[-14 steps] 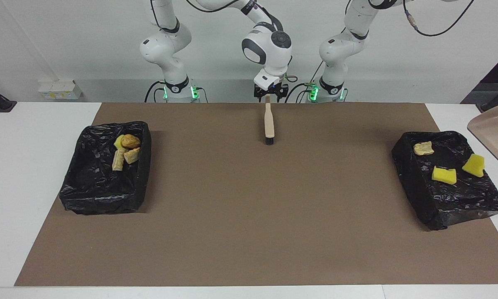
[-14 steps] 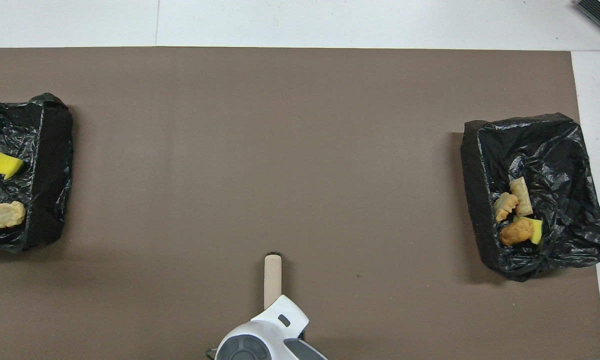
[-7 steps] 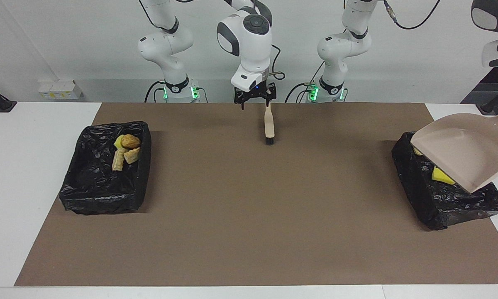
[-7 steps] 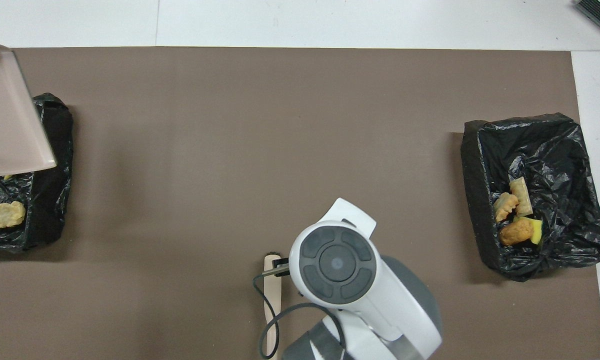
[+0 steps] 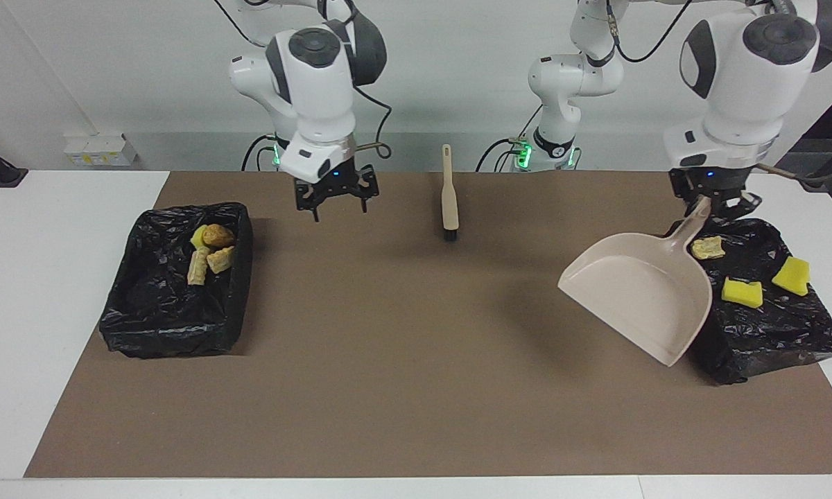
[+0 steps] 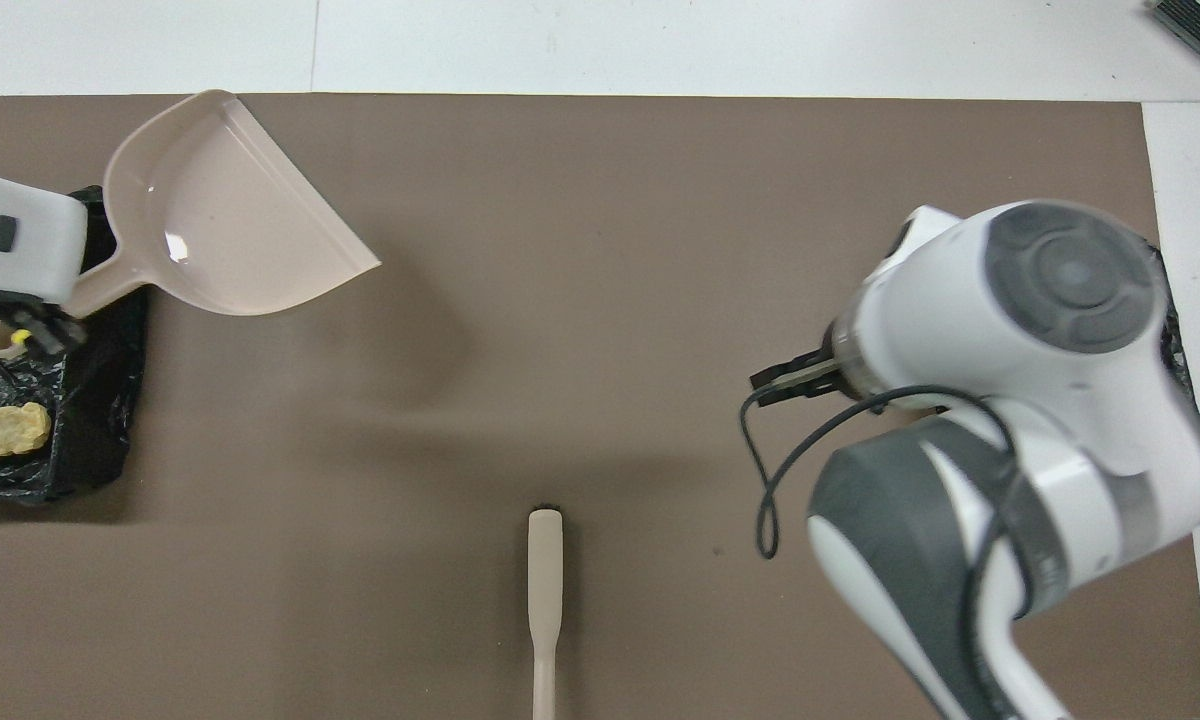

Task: Sweep and dump trash in bin
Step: 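Bring the empty dustpan back to mid-table with the left gripper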

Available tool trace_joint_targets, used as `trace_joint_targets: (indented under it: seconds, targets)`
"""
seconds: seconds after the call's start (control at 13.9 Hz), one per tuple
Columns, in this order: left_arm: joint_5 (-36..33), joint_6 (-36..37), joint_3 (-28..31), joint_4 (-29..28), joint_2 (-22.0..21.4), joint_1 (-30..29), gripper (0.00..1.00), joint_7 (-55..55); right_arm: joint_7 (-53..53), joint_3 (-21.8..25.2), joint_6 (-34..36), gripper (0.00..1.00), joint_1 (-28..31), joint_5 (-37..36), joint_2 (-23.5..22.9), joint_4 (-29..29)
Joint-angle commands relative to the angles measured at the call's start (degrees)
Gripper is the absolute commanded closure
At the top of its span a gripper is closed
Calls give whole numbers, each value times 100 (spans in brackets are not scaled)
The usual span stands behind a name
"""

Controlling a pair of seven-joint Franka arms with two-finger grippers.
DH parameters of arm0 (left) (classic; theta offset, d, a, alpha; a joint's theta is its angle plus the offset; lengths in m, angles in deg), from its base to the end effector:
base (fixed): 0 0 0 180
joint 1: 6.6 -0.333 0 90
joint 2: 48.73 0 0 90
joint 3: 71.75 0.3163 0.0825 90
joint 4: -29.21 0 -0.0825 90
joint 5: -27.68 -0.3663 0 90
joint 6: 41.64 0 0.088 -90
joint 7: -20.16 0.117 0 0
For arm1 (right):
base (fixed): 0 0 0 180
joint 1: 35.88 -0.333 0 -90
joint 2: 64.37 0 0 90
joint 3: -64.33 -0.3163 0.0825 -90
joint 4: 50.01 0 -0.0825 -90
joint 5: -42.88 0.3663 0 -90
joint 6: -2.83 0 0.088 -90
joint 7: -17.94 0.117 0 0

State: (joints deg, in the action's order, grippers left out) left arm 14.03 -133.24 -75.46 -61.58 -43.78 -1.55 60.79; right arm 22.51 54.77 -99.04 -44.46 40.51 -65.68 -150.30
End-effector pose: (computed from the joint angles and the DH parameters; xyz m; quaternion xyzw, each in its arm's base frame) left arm 0.5596 -0.0574 0.5666 -0.8987 0.4216 0.0662 0.1015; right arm 0.5276 0.1678 0.5381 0.9923 0.1223 0.0061 0.0175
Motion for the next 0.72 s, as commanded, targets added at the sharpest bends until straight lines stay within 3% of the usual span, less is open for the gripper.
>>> trace_joint_targets:
  seconds: [0.0, 0.14, 0.43, 0.65]
  targets:
    - [459, -95, 107, -527, -161, 477, 100, -1107, -543, -99, 675, 0, 644, -96, -116, 729]
    - [713, -487, 107, -938, -153, 838, 100, -1950, -782, -99, 1071, 0, 988, -96, -107, 984]
    - [1084, -1349, 107, -1528, 127, 1541, 100, -3523, -774, -116, 1853, 0, 928, -87, -37, 1486]
    - [1162, -1983, 107, -1950, 155, 1875, 100, -4281, -757, -64, 2109, 0, 1016, 44, 366, 1495]
